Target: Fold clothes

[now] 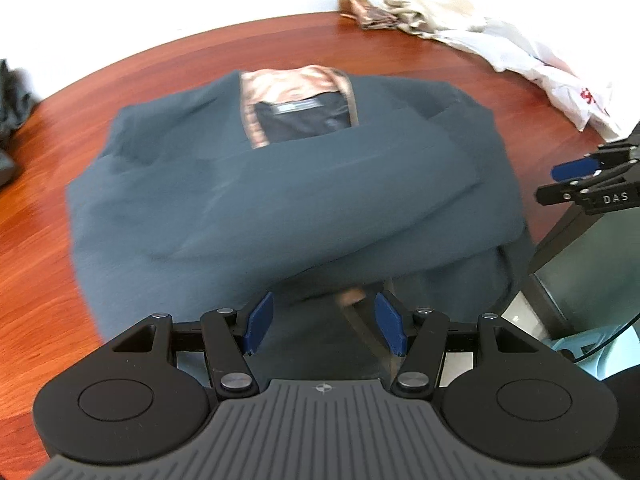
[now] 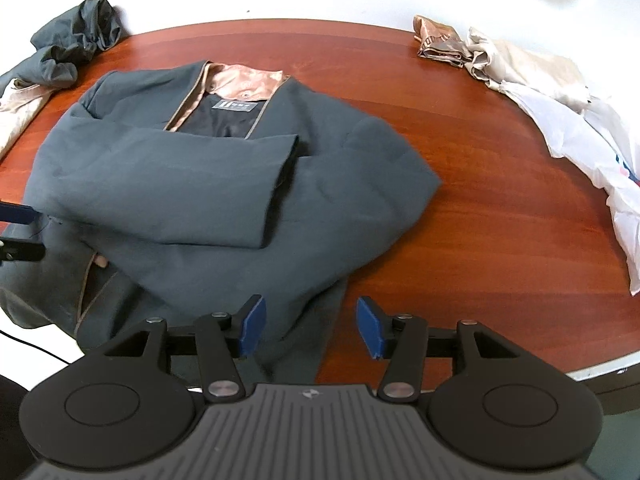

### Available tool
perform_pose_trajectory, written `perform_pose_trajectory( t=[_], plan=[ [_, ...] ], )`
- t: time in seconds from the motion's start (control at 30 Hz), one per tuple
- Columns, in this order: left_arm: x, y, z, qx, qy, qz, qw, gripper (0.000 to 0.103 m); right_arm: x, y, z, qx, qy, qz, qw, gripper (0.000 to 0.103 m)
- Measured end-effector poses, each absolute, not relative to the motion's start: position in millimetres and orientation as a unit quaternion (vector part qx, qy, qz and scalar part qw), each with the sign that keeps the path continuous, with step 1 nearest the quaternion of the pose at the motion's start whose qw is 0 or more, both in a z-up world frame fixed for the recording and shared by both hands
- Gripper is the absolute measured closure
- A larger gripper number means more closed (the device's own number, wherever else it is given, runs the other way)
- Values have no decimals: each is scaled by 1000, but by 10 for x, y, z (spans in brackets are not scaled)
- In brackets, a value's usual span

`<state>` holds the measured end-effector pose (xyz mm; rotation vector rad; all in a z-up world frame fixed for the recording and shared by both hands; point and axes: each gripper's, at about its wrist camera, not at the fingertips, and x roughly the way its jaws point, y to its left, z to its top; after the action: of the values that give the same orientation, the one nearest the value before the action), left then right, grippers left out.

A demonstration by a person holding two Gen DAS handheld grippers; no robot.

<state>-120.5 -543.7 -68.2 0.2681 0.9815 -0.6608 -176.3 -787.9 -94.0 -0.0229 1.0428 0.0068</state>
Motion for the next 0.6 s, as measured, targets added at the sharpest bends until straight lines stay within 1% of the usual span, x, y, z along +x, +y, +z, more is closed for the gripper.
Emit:
perform_pose_trajectory(
  t=[0.23,0.6],
  plan=[
    [-1227,-6142,-757,141,451,-341,812,43,-1777,-8102,-971,2,497,20,868,44],
    [-1139,-6729,-914,167,449,-366,797,43,-1884,-8300,-1067,20,504,19,863,43]
  ],
)
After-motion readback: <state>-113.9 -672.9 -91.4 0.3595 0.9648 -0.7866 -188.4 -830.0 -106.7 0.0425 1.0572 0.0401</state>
